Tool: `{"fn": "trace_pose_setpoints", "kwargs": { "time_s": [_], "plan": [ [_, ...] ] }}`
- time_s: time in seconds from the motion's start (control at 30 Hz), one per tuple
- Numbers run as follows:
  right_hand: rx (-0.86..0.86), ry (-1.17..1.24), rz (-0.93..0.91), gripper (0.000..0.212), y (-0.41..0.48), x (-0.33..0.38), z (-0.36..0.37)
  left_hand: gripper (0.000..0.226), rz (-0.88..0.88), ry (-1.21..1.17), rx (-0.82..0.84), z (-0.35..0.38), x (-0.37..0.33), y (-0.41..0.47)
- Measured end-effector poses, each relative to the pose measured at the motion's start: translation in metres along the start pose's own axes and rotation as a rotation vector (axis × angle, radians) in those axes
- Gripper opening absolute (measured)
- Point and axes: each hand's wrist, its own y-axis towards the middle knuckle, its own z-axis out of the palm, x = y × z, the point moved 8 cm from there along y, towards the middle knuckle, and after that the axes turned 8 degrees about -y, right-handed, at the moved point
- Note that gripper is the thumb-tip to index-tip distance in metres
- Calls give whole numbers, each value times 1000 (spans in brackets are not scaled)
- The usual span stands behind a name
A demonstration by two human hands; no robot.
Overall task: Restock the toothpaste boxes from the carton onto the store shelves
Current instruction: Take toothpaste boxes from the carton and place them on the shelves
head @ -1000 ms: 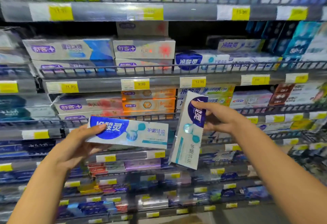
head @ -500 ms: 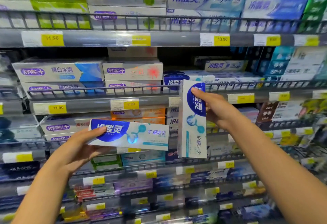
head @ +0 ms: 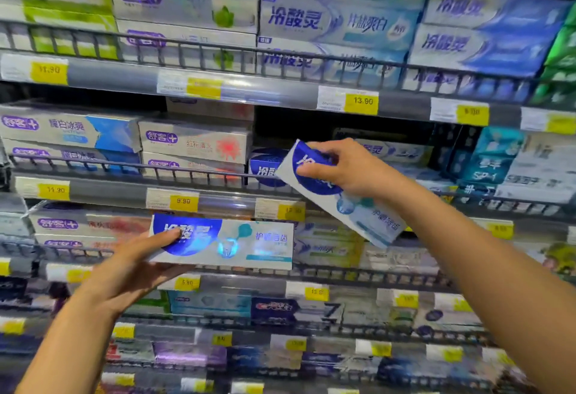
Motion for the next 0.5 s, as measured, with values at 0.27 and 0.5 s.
{"fn": "trace_pose_setpoints", "kwargs": {
  "time_s": [0.27, 0.5],
  "plan": [
    [-58, -603, -253, 40, 34, 10, -15, 72, -5, 78, -23, -1, 13, -1],
    [-167, -1120, -365, 60, 51, 16, 5, 79, 10, 71, -45, -8, 4, -6]
  ]
}}
